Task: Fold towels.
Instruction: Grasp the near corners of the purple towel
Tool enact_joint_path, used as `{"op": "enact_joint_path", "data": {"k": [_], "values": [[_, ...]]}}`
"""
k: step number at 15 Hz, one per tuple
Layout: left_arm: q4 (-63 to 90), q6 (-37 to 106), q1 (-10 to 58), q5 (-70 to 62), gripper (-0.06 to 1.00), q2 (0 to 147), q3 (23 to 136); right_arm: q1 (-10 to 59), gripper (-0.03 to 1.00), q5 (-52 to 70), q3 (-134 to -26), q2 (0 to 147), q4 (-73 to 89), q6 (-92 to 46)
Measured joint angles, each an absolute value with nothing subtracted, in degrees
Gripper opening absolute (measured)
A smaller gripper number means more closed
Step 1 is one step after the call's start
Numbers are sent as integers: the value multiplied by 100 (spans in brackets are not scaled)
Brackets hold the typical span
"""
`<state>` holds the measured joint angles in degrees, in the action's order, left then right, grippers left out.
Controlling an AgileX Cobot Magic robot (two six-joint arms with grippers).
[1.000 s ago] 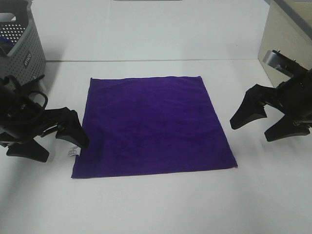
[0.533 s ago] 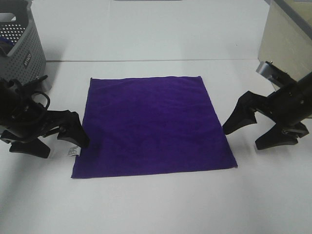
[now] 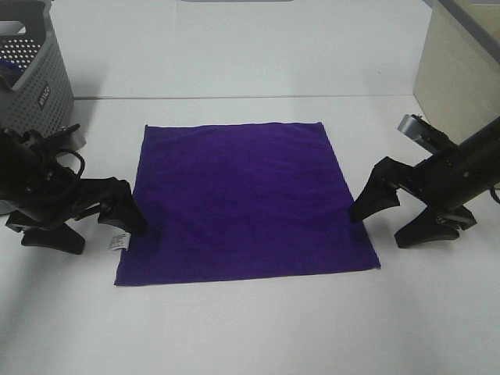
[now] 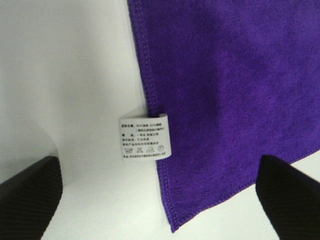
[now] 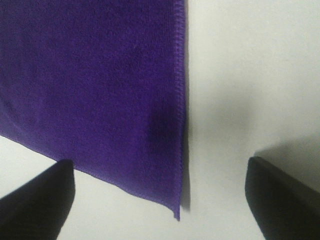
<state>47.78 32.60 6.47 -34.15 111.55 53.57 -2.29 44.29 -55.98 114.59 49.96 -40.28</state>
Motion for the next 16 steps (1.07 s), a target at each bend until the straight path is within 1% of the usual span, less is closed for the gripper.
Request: {"op": "enact_joint_path", "data": {"k": [4,6,8,11,12,13,14,16], "values": [[4841,3260,647,-3472,99,11196,5357,-229,89,4423,-5604,11459,5013,-4028],[4893,3277,699,-3638,98,11333,5472,-201,85,4423,-5638,11574,5105,-4028],[4950,3071,905,-3976,93,11562,5770,74,79,4498,-5735,11763,5283,-4028],[4899,2441,1329,-4492,80,11992,6354,693,69,4521,-5959,11952,5317,-3919],[4784,2166,1461,-4555,72,12112,6509,842,65,4503,-6022,11998,5243,-3822],[4618,1885,1553,-4584,60,12198,6646,917,56,4446,-6073,12015,5094,-3690],[4509,1753,1604,-4595,47,12256,6709,928,46,4395,-6096,12026,4933,-3558],[4326,1702,1610,-4578,13,12313,6715,928,22,4291,-6113,12066,4756,-3392]]}}
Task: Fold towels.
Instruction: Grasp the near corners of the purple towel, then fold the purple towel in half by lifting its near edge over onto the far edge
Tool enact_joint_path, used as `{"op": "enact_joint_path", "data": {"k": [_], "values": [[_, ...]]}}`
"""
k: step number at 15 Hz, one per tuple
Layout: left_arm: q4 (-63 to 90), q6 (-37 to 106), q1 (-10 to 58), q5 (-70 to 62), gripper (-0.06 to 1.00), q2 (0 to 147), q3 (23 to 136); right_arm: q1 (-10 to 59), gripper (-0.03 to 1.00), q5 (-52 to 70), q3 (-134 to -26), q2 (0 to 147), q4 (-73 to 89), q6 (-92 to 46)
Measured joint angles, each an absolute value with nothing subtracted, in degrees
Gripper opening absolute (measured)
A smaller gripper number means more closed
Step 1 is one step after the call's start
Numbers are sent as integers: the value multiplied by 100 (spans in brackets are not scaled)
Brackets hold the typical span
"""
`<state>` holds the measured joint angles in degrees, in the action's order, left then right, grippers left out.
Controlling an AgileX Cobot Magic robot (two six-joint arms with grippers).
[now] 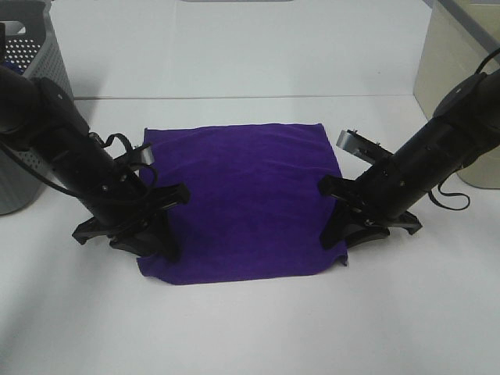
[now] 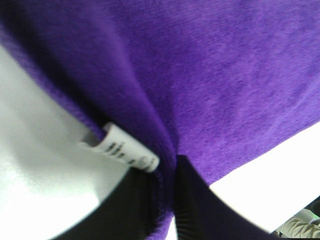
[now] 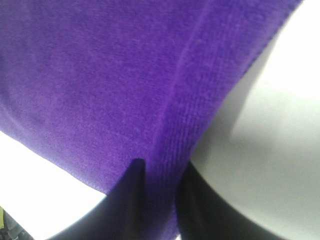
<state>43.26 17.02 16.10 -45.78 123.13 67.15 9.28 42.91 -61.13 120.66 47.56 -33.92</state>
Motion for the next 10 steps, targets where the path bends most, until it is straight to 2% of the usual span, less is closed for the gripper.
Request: {"op": "enact_joint_path", "data": {"k": [1,2,3,10], "values": [[4326,1702,1610,-4578,13,12313,6715,928,22,4291,-6113,12066,4756,-3392],[4286,1719,1610,-4561,3,12324,6715,928,13,4263,-6113,12078,4721,-3358],[4286,1748,1610,-4561,0,12324,6715,928,2,4257,-6113,12078,4693,-3352],[4062,2681,1610,-5139,0,12307,6715,928,2,4733,-6050,11969,4715,-3168]]}}
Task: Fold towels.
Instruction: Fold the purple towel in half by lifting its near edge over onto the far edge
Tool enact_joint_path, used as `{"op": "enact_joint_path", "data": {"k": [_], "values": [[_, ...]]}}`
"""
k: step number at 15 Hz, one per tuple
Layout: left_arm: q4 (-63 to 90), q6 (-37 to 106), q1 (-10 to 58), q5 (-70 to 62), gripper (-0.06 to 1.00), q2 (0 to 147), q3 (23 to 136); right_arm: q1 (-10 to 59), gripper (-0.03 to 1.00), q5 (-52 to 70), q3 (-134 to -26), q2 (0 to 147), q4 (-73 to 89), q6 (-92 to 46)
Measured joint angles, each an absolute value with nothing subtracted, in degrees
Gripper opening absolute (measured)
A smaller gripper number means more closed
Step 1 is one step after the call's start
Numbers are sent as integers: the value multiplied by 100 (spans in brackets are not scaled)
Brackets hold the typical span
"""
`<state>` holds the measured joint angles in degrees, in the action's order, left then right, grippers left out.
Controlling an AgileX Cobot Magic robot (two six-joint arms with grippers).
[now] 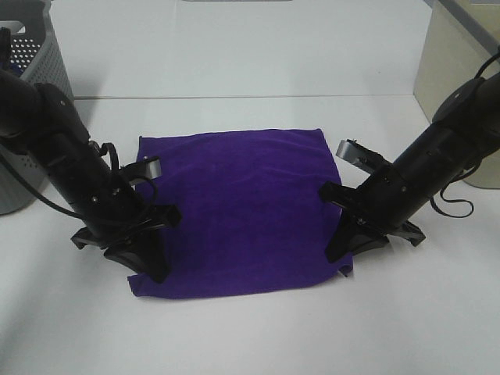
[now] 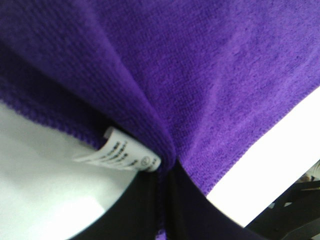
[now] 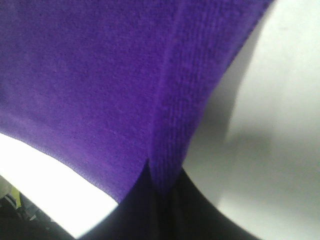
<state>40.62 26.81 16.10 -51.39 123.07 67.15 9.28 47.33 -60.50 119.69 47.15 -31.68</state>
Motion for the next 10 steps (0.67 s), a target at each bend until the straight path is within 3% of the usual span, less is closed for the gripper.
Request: {"op": "enact_joint_path", "data": {"k": [10], "values": [[3592,2492,1633,-4595,0,10817,6864,934,2,5008,-6113,10525,4635,-2727]]}}
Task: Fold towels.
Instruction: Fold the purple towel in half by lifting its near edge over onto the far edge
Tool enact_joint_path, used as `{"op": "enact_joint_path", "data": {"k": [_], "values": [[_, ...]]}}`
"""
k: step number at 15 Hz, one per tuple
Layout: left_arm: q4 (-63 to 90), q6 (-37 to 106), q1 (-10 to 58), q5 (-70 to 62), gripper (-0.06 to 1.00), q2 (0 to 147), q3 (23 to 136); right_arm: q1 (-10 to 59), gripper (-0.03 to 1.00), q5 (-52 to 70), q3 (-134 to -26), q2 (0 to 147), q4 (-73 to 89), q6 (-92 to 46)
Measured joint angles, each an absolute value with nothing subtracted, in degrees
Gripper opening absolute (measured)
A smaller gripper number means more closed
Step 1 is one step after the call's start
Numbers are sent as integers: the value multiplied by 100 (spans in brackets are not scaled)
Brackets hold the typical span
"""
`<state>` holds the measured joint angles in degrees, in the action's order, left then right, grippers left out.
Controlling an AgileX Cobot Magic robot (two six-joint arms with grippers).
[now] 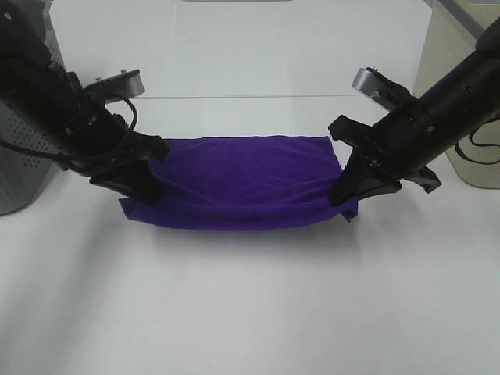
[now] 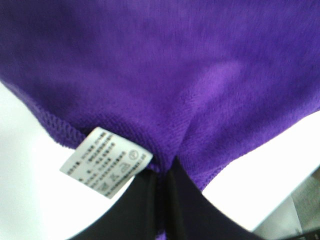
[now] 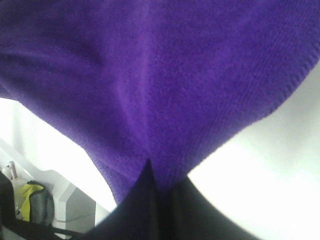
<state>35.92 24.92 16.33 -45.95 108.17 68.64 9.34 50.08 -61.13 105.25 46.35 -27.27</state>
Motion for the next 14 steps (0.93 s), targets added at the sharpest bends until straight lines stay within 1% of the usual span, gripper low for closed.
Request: {"op": "enact_joint_path", "data": {"k": [2,5,9,14], "values": [[3592,2487,1633,-4165,0,10846,7099,934,2,4675,-6515,10548,4509,-2727],[3592,2487,1633,-3661,0,11001,7534,934,2,4532,-7511,10892,4200,-2710],[3650,2487,1369,-3575,0,11683,8314,934,2,4532,-8657,11706,3885,-2458],[3633,2487,1209,-3701,0,12594,9397,934,2,4544,-9442,12582,3856,-2435]]}}
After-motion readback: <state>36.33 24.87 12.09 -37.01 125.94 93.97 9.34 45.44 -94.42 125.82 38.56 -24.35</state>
